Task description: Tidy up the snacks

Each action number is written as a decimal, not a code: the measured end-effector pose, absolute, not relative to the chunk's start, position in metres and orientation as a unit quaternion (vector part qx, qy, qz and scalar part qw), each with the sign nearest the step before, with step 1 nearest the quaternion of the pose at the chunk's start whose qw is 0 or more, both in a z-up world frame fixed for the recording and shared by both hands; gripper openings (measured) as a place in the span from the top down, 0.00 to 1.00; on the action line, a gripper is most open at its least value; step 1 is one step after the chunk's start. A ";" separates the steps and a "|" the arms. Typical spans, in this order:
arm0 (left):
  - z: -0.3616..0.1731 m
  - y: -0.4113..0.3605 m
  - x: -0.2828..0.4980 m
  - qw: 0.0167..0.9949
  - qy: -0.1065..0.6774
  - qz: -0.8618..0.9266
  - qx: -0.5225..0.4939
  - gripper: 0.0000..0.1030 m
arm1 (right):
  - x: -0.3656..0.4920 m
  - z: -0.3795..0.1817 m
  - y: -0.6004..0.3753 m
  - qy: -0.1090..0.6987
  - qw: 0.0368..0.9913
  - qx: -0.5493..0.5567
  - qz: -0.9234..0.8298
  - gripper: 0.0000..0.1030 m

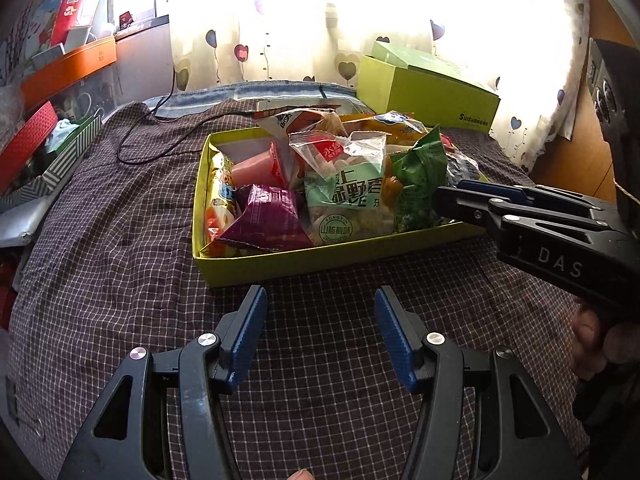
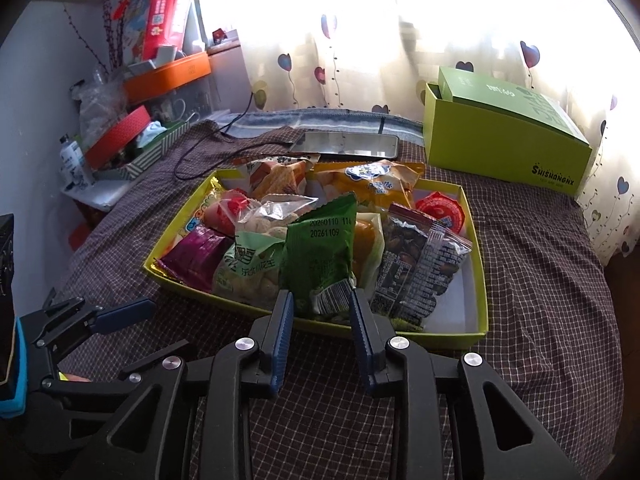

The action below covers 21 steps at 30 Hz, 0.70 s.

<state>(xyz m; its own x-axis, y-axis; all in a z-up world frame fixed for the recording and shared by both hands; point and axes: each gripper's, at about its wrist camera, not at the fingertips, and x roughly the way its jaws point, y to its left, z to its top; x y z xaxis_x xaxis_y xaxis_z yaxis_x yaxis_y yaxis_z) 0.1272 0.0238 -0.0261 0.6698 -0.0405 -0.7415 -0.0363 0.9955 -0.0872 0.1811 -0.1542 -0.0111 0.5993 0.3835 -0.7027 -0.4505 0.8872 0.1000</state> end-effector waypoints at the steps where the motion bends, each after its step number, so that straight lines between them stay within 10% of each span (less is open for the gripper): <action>1: -0.026 0.022 0.126 0.913 0.406 0.000 -0.044 0.45 | 0.177 -0.012 -0.157 0.383 0.894 -0.046 0.229 0.70; 21: -0.014 -0.003 0.107 0.917 0.398 0.004 -0.030 0.45 | 0.131 -0.021 -0.168 0.389 0.894 -0.061 0.214 0.55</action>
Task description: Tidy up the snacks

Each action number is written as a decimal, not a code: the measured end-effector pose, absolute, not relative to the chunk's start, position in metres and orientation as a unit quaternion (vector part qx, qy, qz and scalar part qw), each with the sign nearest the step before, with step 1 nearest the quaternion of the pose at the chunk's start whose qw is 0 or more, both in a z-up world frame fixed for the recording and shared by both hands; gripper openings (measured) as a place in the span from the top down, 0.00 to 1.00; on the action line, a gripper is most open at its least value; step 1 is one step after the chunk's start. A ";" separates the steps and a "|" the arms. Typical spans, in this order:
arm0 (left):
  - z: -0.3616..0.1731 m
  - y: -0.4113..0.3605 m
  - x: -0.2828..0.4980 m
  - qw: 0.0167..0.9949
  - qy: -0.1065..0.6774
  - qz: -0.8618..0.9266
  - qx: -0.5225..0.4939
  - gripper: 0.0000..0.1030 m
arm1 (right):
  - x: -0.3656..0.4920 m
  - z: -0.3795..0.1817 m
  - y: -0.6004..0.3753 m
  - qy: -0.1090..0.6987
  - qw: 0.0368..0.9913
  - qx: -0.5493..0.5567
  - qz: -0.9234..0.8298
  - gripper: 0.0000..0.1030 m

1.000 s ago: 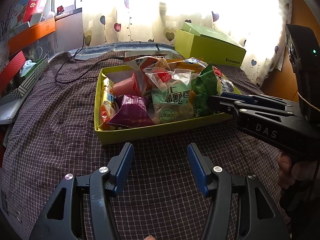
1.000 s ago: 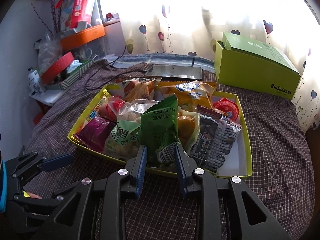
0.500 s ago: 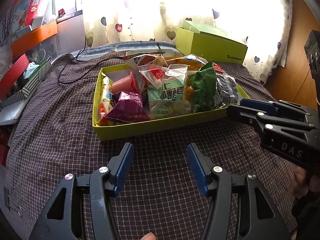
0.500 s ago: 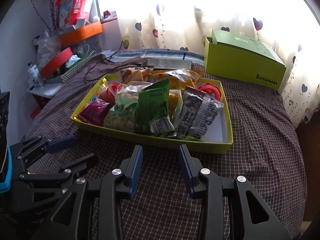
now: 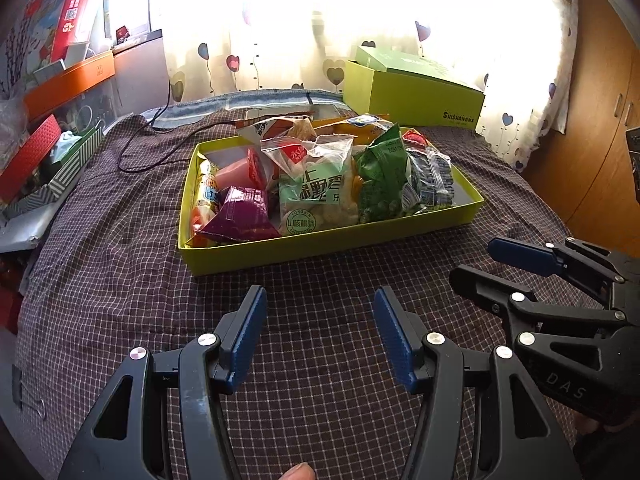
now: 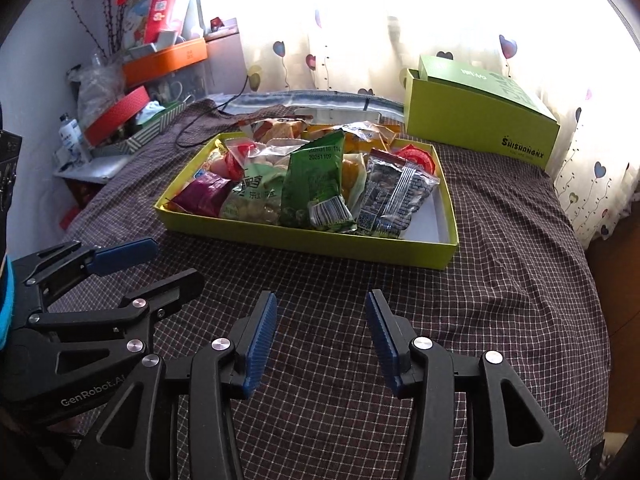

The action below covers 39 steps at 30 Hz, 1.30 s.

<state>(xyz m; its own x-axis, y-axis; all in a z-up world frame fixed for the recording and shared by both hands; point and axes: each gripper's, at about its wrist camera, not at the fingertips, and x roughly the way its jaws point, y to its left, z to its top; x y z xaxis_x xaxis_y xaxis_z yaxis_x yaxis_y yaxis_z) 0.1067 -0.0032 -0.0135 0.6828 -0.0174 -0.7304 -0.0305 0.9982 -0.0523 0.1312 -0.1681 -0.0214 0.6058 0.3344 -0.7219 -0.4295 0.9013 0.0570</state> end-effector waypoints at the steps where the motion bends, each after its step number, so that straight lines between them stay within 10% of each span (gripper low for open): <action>1: -0.013 -0.004 0.106 0.917 0.398 0.005 -0.027 0.45 | 0.131 -0.021 -0.167 0.389 0.894 -0.061 0.214 0.55; 39: -0.014 -0.004 0.104 0.915 0.403 0.014 -0.020 0.45 | 0.131 -0.021 -0.165 0.389 0.894 -0.064 0.210 0.55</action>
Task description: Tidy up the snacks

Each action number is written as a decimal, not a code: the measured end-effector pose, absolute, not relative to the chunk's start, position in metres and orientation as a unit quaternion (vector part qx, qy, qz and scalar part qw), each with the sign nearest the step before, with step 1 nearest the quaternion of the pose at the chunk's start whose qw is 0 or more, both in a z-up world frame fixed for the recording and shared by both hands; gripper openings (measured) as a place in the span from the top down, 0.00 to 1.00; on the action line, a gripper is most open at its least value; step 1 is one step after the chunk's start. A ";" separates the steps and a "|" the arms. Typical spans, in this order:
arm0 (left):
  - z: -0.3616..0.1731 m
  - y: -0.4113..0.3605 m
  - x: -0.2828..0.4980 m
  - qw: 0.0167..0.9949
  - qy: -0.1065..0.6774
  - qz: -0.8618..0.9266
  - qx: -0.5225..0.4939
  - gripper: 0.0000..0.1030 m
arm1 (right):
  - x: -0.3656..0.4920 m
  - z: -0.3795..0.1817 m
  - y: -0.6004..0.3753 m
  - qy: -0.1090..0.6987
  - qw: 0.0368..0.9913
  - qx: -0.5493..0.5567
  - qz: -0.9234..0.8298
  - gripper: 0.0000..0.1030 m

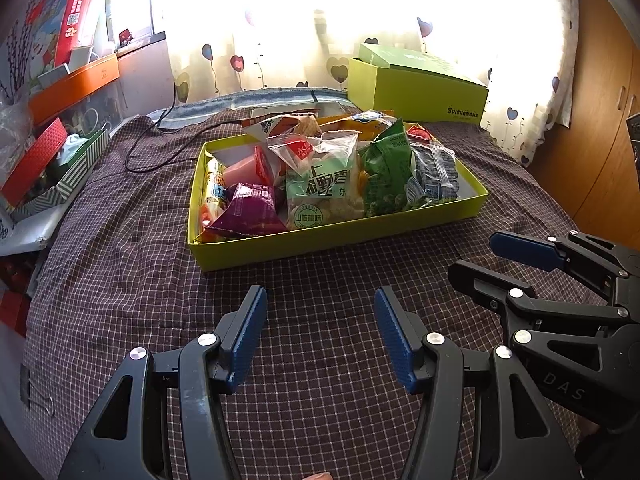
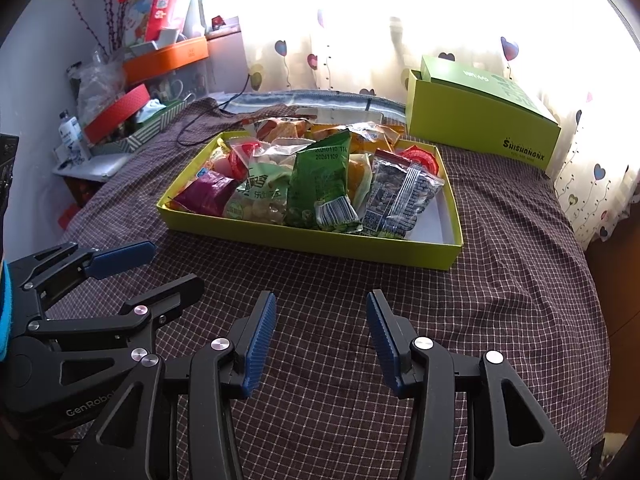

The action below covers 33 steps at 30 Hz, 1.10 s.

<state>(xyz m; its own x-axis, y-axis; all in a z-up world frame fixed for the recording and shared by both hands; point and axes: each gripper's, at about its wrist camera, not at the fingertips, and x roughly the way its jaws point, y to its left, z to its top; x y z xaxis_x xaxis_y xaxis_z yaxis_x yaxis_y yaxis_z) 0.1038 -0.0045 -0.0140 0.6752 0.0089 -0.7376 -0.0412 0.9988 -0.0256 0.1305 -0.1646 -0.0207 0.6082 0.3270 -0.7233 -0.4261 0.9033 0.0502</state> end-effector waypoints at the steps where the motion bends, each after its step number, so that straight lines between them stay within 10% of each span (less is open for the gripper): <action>1: -0.014 -0.005 0.104 0.915 0.403 0.014 -0.019 0.45 | 0.130 -0.021 -0.165 0.389 0.895 -0.063 0.210 0.55; 33: -0.013 -0.005 0.102 0.915 0.404 0.017 -0.017 0.45 | 0.130 -0.021 -0.166 0.389 0.895 -0.061 0.209 0.55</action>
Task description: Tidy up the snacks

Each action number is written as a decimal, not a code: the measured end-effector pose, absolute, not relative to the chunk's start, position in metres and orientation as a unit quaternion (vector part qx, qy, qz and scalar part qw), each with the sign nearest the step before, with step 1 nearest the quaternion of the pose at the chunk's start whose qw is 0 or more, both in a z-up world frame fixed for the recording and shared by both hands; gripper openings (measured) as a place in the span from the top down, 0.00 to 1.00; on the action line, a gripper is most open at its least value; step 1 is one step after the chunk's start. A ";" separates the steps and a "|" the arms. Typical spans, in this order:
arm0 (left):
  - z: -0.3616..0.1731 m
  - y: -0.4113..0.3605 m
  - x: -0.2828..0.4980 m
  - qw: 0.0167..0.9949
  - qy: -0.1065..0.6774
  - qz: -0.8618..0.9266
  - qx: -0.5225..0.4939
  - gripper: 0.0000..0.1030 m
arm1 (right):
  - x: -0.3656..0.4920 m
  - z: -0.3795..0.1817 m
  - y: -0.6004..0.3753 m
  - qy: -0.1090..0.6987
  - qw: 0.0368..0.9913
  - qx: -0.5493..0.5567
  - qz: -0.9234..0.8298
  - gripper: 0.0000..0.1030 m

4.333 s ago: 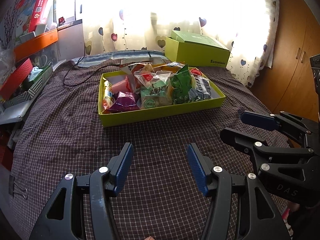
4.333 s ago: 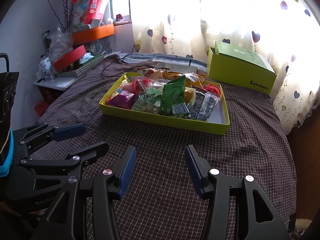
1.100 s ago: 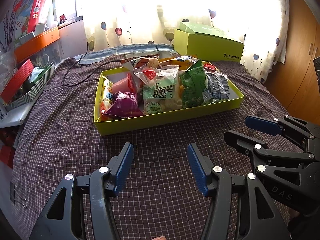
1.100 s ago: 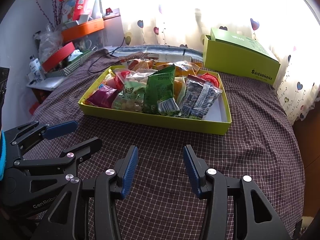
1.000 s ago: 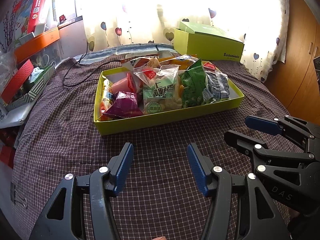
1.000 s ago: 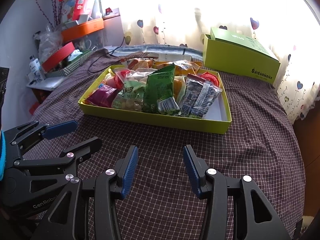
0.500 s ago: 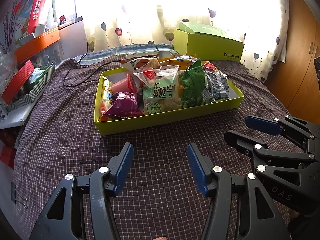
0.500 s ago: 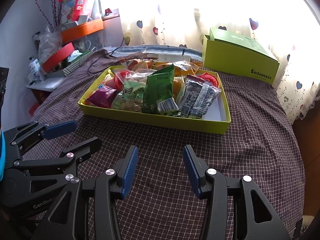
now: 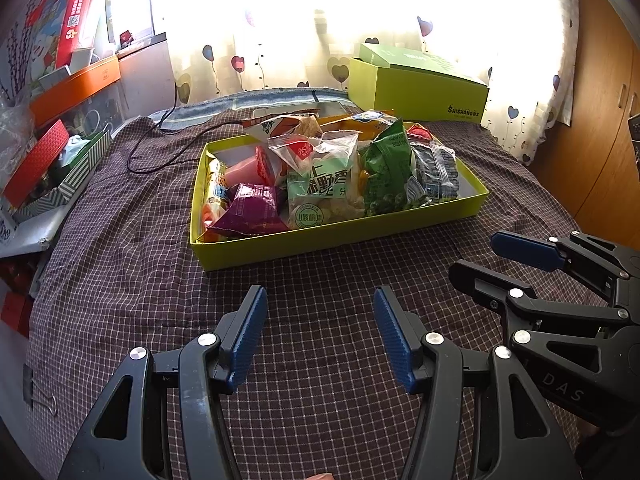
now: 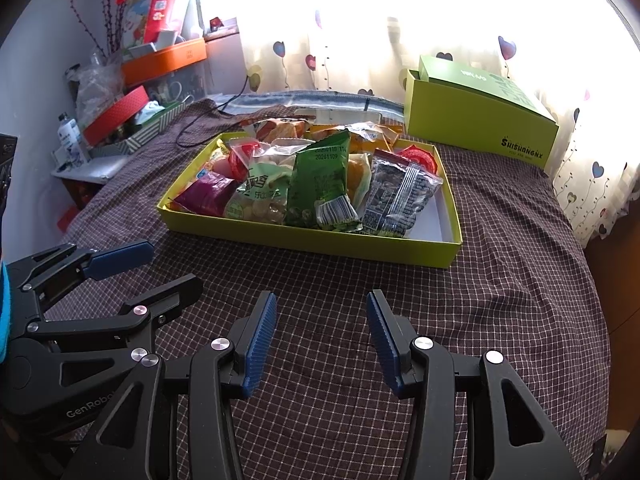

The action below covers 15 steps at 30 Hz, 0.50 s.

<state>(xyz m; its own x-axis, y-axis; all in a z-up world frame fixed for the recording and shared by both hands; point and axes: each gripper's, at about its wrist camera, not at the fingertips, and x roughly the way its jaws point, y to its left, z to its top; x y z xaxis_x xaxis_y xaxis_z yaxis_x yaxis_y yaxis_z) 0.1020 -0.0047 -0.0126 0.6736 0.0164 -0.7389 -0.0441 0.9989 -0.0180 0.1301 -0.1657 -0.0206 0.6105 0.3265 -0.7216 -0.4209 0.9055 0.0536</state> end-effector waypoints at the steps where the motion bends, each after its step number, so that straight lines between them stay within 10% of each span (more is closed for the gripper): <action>1: -0.013 -0.005 0.102 0.915 0.404 0.017 -0.017 0.45 | 0.130 -0.021 -0.166 0.389 0.895 -0.061 0.209 0.55; 15: -0.014 -0.004 0.103 0.913 0.407 0.016 -0.018 0.45 | 0.131 -0.022 -0.166 0.390 0.895 -0.059 0.208 0.55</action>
<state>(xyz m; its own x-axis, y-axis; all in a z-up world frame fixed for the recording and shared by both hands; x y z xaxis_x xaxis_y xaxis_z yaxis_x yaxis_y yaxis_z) 0.1034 -0.0044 -0.0143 0.6677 0.0151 -0.7443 -0.0442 0.9988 -0.0195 0.1308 -0.1662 -0.0217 0.6087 0.3264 -0.7231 -0.4190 0.9062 0.0563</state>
